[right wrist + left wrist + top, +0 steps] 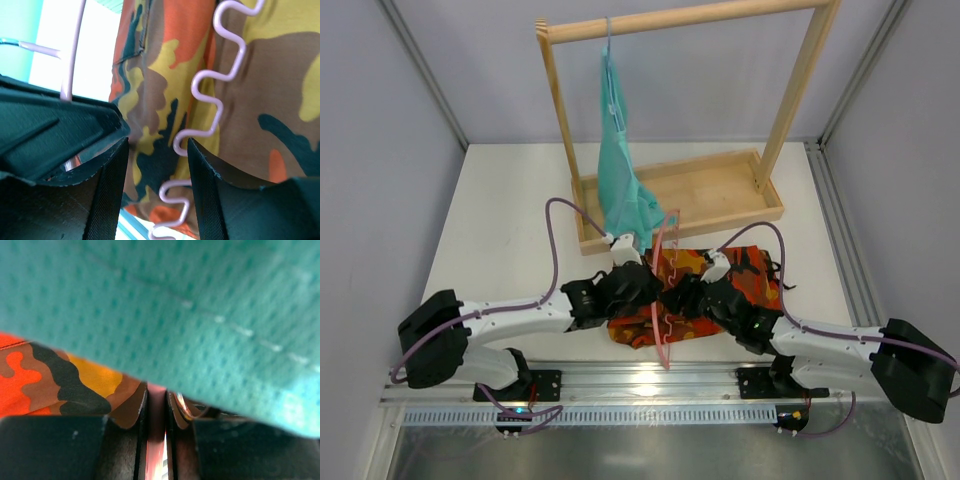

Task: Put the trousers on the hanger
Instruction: Place trousers on hanger

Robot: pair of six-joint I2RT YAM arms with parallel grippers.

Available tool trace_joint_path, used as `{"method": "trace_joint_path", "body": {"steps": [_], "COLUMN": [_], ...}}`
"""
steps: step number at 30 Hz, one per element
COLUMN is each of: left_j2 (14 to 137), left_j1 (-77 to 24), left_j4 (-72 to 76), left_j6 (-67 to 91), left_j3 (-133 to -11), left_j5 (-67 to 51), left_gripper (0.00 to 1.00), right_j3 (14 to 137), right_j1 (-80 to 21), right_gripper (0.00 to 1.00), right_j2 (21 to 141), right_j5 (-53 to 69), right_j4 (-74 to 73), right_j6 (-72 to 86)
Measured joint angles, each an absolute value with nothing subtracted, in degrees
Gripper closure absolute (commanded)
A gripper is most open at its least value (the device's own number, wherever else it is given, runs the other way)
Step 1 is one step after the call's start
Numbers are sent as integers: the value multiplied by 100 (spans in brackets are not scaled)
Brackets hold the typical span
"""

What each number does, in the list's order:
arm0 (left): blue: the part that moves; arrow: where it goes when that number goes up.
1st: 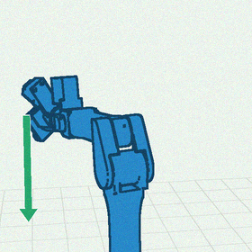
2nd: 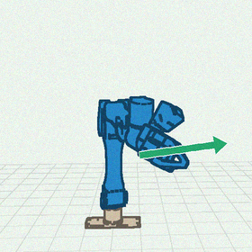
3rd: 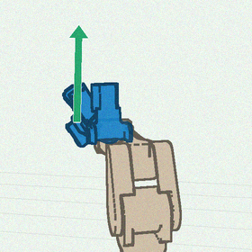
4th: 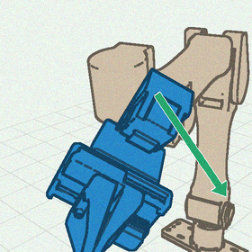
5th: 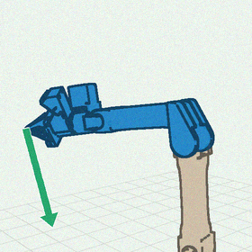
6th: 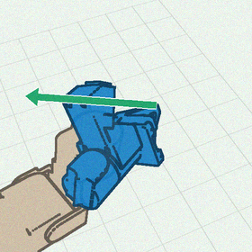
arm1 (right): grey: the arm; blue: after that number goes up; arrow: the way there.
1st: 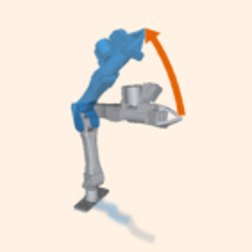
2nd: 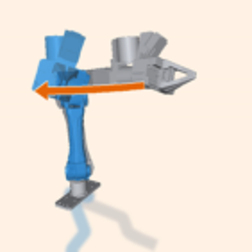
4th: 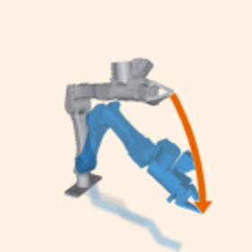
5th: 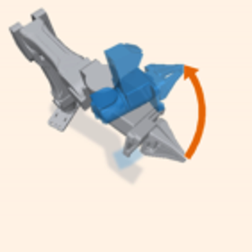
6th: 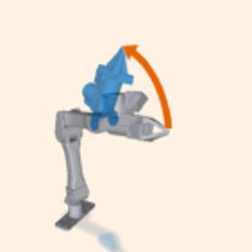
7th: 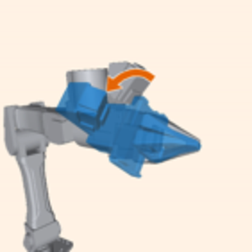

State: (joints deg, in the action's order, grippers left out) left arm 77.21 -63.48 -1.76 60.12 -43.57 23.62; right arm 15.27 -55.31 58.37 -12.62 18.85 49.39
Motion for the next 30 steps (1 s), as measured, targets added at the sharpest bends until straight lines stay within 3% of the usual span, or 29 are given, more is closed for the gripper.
{"method": "trace_joint_path", "body": {"steps": [9,12,13,15,20,30], "left_j2": [7850,7905,7909,7909,7911,7911], "left_j1": [-6364,-6361,-6357,-6351,-6353,-6383], "left_j4": [-554,-810,-880,-961,-1337,-2187], "left_j6": [6066,6112,6139,6178,6311,6845], "left_j3": [-4558,-4565,-4565,-4580,-4740,-5030], "left_j5": [2543,2600,2626,2663,2775,2943], "left_gripper": [100,100,100,100,100,100], "right_j3": [1909,1931,1933,1942,2047,2080], "right_j1": [-5520,-5500,-5494,-5476,-5470,-5507], "right_gripper": [50,73,89,96,96,96], "right_j2": [6665,6803,6855,6904,6646,4370], "right_j5": [-1199,-1201,-1210,-1203,-1188,-1568], "right_j4": [2053,2062,2058,2010,1643,75], "right_j6": [4928,4934,4934,4912,4866,4976]}}
